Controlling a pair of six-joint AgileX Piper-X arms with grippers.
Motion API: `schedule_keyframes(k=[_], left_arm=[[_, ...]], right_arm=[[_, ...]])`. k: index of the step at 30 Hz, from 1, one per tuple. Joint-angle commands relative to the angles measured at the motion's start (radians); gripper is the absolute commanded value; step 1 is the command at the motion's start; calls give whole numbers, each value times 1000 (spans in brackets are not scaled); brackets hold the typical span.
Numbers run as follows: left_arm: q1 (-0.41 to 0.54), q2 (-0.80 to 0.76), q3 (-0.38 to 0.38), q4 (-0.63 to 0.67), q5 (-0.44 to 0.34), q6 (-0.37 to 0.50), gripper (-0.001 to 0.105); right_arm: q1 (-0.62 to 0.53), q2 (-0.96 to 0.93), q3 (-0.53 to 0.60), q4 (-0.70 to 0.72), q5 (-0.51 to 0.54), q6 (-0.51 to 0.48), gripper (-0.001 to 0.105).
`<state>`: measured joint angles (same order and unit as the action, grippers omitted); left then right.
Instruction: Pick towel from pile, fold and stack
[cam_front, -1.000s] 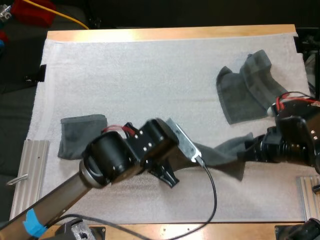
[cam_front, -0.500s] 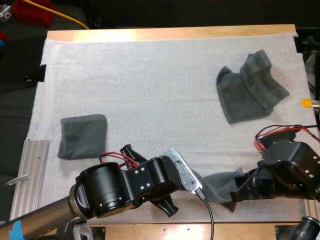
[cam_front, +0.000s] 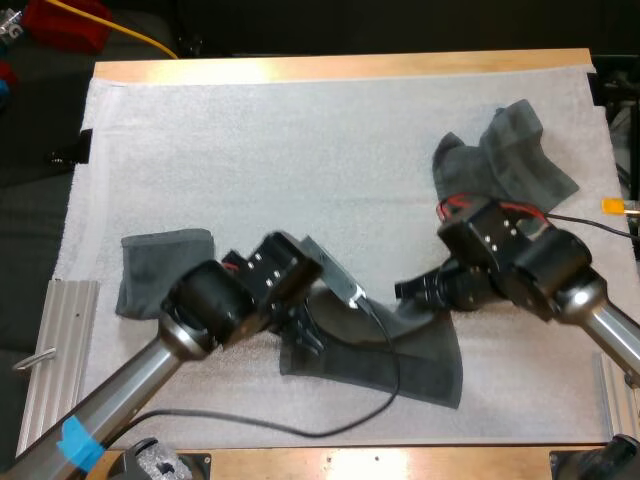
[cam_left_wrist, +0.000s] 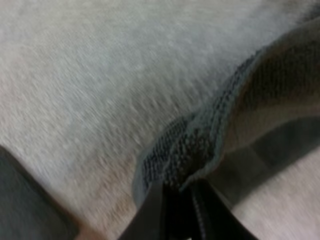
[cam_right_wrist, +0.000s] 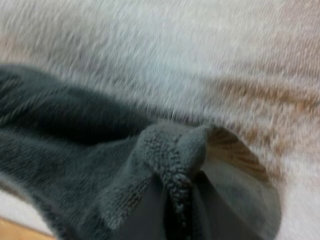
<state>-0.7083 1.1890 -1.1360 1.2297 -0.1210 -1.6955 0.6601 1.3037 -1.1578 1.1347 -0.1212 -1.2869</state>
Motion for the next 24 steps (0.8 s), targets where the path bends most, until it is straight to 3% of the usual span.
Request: schedule_keyframes(k=[1,7,13,15,20,24], left_arm=[[23,8,-1,-43,14,26,0],[161,125,-1,-148,121,97,0],[231,248,-1,-223,121,107,0],[279,319,-1,-291,152,107,0],[290,363,-1,-345,162,107,0],[290,387,-1,-417,132,107,0]], right_arm=[[-25,16,-1,-31,-24,14,1],[-117,116,-1,-97,-72,94,3],[-166,185,-1,-171,-92,164,1],[-172,219,-1,-281,-61,254,0],[-172,267,-1,-336,-31,351,0],[-172,308,-1,-353,55,442,0]])
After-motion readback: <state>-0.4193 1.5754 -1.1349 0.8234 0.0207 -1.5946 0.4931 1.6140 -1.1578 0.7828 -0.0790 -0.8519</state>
